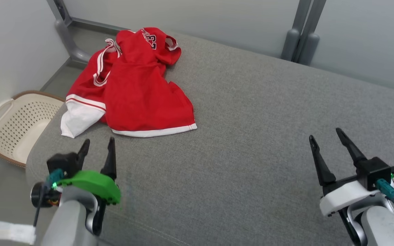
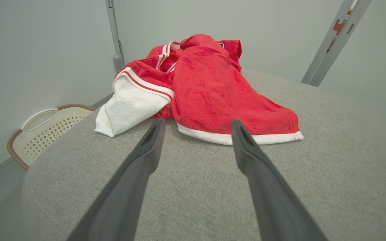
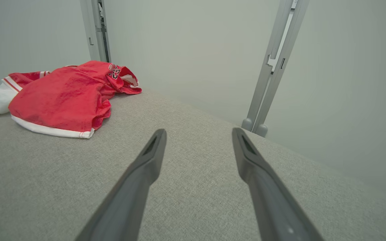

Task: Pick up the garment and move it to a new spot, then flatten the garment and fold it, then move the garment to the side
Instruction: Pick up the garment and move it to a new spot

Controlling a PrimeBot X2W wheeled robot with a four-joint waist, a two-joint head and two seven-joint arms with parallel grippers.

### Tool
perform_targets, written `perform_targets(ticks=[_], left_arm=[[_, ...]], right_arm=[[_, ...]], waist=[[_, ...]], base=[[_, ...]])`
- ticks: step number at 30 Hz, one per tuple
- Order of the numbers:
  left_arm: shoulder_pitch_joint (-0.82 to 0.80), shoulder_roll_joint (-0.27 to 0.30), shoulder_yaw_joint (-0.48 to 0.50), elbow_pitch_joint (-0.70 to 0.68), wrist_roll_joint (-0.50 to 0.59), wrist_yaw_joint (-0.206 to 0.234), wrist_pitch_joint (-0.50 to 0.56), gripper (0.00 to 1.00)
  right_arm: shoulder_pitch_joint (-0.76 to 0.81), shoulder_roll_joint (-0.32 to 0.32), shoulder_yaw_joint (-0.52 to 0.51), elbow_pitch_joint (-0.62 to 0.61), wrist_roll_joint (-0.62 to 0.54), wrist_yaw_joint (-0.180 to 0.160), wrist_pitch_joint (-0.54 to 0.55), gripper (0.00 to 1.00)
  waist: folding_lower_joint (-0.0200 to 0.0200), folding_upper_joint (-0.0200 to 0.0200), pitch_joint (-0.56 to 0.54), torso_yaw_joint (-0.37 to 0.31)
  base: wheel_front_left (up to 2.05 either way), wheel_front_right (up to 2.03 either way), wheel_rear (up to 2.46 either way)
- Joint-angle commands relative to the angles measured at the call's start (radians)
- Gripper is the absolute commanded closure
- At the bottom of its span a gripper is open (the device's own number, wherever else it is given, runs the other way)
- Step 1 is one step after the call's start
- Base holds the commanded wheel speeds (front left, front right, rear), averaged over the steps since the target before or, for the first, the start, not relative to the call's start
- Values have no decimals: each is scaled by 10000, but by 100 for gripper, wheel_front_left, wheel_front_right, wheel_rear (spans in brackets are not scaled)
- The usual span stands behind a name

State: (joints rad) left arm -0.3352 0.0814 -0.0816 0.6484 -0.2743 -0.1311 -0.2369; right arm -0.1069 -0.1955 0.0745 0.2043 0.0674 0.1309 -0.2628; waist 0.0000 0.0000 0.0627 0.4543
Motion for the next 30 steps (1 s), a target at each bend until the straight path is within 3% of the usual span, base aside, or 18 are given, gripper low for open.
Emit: perform_targets(ticks=[1,9,16,18,25,30], left_arm=[[-778,97,-64,361,-329,9,135,0],[-3317,533,-270,2710,-1788,10,1174,0],[-4068,983,13,4361,-2675,13,1777,0],[-4062,1057,-139,4606,-2750,11,1912,100],[-3480,1001,-900,4217,-3237,-29,1941,100],[-2927,1103,-1934,2654,-3703,-21,1979,100]], right_arm=[[-319,-178,0,-62,-31,-3,-32,0],[-1179,-582,13,-178,-60,-3,-32,0],[-1444,-344,-65,-196,1,-3,-31,0],[-1407,-249,-95,-158,22,-3,-31,0],[-1008,137,-306,-16,133,-3,-31,0],[-556,464,-417,118,226,-3,-31,0]], waist=[[0,0,2235,-1378],[0,0,3928,-2076],[0,0,4024,-2534],[0,0,3880,-2590],[0,0,3091,-2581],[0,0,2225,-2552]], base=[[0,0,0],[0,0,0],[0,0,0],[0,0,0],[0,0,0],[0,0,0]])
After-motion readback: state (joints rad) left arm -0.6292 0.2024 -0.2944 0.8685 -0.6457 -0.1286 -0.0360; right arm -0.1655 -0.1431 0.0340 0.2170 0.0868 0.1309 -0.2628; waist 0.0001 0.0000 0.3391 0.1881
